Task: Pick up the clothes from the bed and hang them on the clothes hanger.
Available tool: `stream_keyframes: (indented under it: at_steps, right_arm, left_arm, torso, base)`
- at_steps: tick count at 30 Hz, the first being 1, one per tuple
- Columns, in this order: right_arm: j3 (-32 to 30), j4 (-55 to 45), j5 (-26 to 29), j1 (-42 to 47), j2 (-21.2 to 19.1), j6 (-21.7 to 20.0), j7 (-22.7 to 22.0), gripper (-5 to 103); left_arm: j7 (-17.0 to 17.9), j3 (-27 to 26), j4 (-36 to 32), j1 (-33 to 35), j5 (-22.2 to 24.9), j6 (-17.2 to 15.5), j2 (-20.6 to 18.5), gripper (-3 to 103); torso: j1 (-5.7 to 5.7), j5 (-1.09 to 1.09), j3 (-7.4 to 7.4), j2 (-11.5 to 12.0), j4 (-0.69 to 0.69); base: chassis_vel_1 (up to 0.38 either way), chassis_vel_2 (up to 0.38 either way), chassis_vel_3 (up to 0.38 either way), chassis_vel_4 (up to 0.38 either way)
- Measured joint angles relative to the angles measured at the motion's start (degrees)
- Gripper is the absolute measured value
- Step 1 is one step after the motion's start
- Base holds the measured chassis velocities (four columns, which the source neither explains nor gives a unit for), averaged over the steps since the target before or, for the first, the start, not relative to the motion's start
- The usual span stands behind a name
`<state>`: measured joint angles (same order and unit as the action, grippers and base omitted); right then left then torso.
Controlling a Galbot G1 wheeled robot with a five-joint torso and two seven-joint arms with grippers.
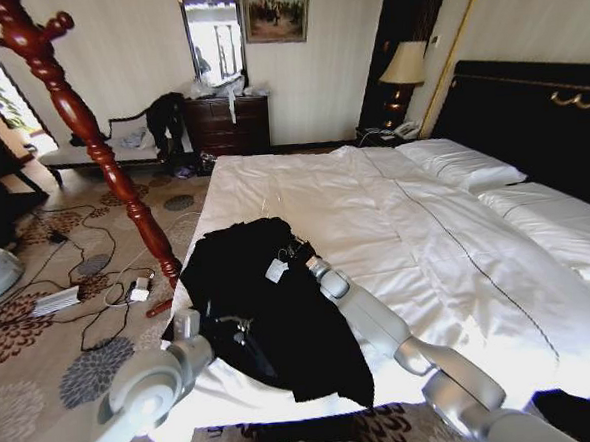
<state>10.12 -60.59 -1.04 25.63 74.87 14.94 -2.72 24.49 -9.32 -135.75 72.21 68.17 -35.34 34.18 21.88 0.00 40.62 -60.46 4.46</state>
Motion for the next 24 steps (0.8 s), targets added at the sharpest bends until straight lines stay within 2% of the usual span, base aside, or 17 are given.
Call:
stream_keyframes:
  at_steps: [5, 10, 14, 17, 20, 21, 24]
  right_arm:
    - [0.5, -2.51, 2.66, -1.01, -0.01, 3.0, 1.04, 19]
    - [0.61, -3.32, 3.27, -2.05, 0.43, 4.23, 1.66, 19]
    - [0.63, -3.46, 3.83, -4.01, 0.82, 4.39, 1.78, 19]
    - [0.63, -3.35, 4.16, -4.96, 0.83, 4.39, 1.79, 19]
    - [0.45, -3.02, 4.64, -6.42, 0.79, 4.38, 1.78, 19]
    - [0.45, -3.02, 4.64, -6.42, 0.79, 4.38, 1.78, 19]
    - [0.12, -2.48, 5.08, -7.72, 0.66, 4.25, 1.73, 19]
  left_arm:
    - [0.29, 3.26, 2.99, -1.36, -2.96, -0.16, 0.73, 0]
    - [1.27, 4.41, 4.75, -1.89, -4.08, -0.66, 1.09, 0]
    - [5.35, 4.17, 6.71, -2.33, -4.38, -1.7, 2.06, 0]
    - [6.15, 2.95, 6.47, -1.8, -4.49, -1.91, 2.11, -3]
    - [6.15, 1.01, 3.92, -0.42, -4.39, -2.09, 1.44, 14]
    - [6.15, 1.01, 3.92, -0.42, -4.39, -2.09, 1.44, 14]
    - [5.11, -1.94, -0.46, 1.31, -3.68, -1.79, 0.5, 24]
  torso:
    - [0.0, 0.0, 0.0, 0.0, 0.01]
    - [0.0, -0.01, 0.0, 0.0, -0.01]
    - [0.0, -0.01, 0.0, 0.0, 0.0]
    - [0.0, -0.01, 0.0, 0.0, 0.01]
    - [0.0, 0.0, 0.0, 0.0, 0.0]
    - [0.0, 0.0, 0.0, 0.0, 0.0]
    - [0.0, 0.0, 0.0, 0.0, 0.01]
  base:
    - [0.0, 0.0, 0.0, 0.0]
    - [0.0, 0.0, 0.0, 0.0]
    - [0.0, 0.0, 0.0, 0.0]
    - [0.0, 0.0, 0.0, 0.0]
    - [0.0, 0.0, 0.0, 0.0]
    - [0.0, 0.0, 0.0, 0.0]
    - [0.0, 0.0, 0.0, 0.0]
